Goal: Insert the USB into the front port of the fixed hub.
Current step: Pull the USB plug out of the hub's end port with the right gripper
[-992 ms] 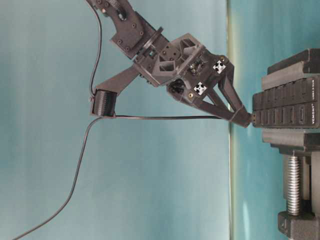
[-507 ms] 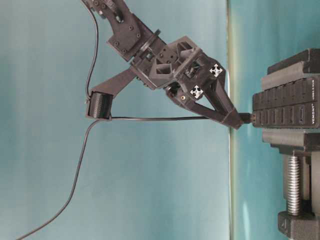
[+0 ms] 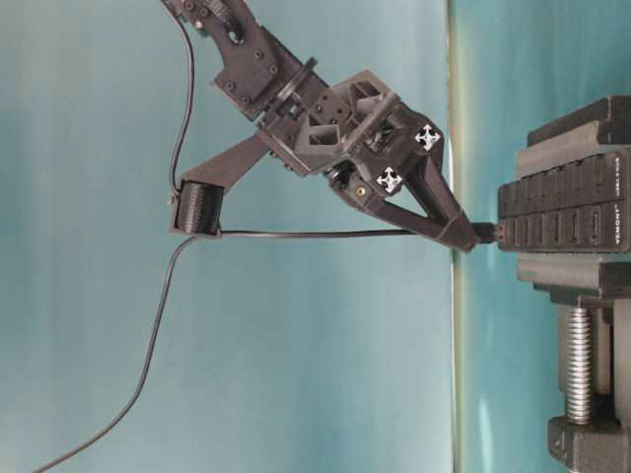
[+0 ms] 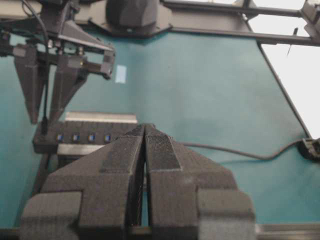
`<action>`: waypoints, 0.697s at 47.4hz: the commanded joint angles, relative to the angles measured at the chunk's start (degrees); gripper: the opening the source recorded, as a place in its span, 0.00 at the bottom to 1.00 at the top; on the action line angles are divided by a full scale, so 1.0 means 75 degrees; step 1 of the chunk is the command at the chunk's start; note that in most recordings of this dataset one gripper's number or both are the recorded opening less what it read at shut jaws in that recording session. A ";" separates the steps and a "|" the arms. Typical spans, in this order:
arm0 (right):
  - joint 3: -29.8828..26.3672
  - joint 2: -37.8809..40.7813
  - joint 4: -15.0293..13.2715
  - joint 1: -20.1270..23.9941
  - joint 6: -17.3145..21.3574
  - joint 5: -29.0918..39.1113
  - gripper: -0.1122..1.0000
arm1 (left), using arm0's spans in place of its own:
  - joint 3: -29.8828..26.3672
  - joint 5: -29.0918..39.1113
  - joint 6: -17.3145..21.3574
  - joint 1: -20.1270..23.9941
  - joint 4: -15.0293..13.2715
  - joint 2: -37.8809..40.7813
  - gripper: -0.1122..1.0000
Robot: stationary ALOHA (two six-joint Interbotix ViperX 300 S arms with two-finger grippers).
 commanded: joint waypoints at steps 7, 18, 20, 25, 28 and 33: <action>-0.0176 -0.0164 0.0000 0.0047 -0.0035 0.0047 0.31 | -0.0141 -0.0035 -0.0012 0.0000 0.0023 0.0023 0.10; -0.0187 -0.0234 0.0047 0.0129 0.0000 0.0082 0.22 | -0.0129 -0.0035 -0.0012 -0.0012 0.0023 0.0023 0.10; -0.0187 -0.0234 0.0059 0.0141 0.0000 0.0105 0.21 | -0.0129 -0.0035 -0.0012 0.0000 0.0023 0.0023 0.10; -0.0199 -0.0234 0.0059 0.0164 0.0012 0.0152 0.20 | -0.0129 -0.0035 -0.0012 0.0000 0.0023 0.0023 0.10; -0.0211 -0.0246 0.0059 0.0164 0.0012 0.0164 0.20 | -0.0129 -0.0035 -0.0012 0.0000 0.0023 0.0023 0.10; -0.0258 -0.0246 0.0059 0.0176 0.0012 0.0199 0.19 | -0.0129 -0.0035 -0.0012 -0.0012 0.0023 0.0023 0.10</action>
